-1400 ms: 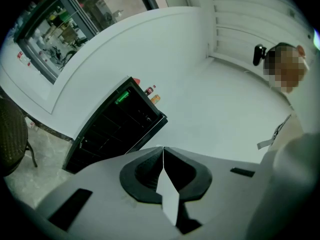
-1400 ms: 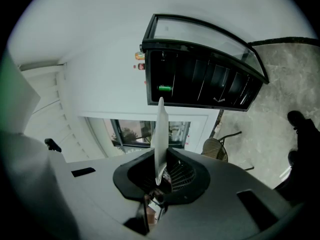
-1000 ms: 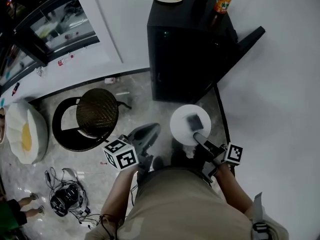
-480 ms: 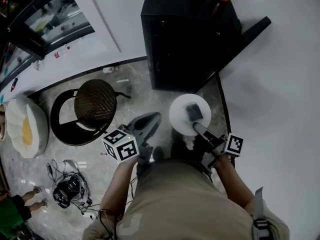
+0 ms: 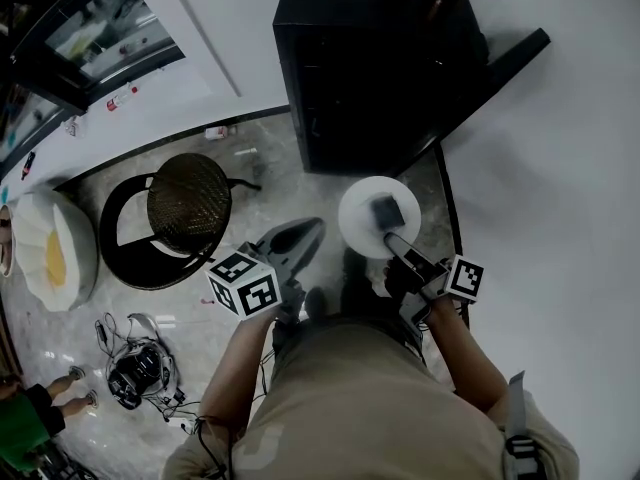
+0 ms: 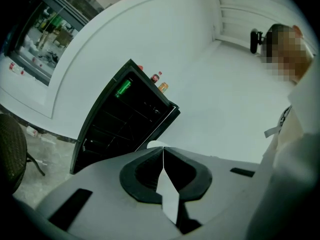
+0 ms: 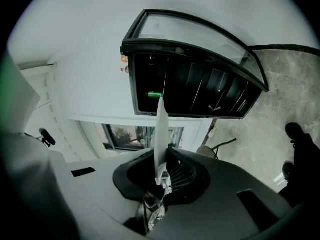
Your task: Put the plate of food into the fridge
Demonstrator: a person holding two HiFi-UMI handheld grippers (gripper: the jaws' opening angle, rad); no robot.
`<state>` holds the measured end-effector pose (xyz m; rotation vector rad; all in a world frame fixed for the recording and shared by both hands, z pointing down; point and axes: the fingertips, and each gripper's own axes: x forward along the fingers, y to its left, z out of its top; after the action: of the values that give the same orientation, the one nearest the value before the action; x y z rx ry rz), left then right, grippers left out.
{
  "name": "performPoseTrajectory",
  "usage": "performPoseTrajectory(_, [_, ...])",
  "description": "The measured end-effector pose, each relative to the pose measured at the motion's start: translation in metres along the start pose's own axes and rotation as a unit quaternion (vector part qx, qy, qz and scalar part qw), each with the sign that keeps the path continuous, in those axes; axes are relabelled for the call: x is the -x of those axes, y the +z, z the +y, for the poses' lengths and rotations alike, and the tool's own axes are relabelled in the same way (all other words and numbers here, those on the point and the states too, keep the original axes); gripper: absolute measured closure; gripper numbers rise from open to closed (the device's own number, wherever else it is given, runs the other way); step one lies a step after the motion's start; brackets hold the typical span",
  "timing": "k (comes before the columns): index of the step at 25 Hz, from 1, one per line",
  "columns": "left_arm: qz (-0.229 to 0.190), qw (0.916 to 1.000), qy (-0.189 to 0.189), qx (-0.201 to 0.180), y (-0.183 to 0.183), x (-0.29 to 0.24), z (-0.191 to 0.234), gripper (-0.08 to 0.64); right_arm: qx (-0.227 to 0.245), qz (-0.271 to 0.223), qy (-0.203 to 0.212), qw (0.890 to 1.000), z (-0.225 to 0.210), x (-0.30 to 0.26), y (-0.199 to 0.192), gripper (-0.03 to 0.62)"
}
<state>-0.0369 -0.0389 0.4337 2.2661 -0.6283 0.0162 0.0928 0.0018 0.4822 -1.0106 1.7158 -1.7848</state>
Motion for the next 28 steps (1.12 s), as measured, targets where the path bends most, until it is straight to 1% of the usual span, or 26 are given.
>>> performPoseTrajectory(9, [0.003, 0.9998, 0.016, -0.008, 0.003, -0.014, 0.006, 0.548, 0.007, 0.001, -0.005, 1.000, -0.010, -0.009, 0.019, 0.551])
performPoseTrajectory(15, [0.015, 0.9994, 0.025, -0.017, -0.001, -0.022, 0.009, 0.548, 0.012, 0.003, -0.014, 1.000, -0.022, -0.016, 0.028, 0.551])
performPoseTrajectory(22, [0.030, 0.9981, 0.037, -0.040, -0.001, -0.037, 0.013, 0.548, 0.016, 0.005, -0.021, 1.000, -0.032, -0.024, 0.041, 0.551])
performPoseTrajectory(28, [0.036, 0.9975, 0.045, -0.041, 0.000, -0.047, 0.017, 0.548, 0.011, 0.003, -0.030, 0.999, -0.043, -0.029, 0.055, 0.551])
